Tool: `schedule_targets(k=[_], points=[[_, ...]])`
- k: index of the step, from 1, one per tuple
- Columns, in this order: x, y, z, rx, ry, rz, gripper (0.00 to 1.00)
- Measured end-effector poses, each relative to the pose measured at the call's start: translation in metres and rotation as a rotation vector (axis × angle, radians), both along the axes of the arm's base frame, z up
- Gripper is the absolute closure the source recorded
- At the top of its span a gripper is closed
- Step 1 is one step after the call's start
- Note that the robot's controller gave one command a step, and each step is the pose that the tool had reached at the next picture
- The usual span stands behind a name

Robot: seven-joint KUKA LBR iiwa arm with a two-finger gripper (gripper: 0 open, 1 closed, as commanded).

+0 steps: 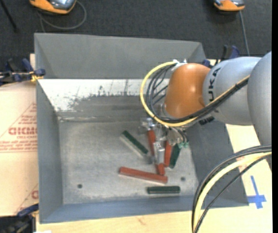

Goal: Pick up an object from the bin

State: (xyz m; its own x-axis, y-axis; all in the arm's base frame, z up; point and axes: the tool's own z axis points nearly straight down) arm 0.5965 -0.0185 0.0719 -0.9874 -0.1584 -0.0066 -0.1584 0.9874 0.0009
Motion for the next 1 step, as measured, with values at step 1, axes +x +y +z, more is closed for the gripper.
schedule_targets(k=[1], points=[[0.01,0.0446,-0.0007,-0.001,-0.001,0.037,0.0]])
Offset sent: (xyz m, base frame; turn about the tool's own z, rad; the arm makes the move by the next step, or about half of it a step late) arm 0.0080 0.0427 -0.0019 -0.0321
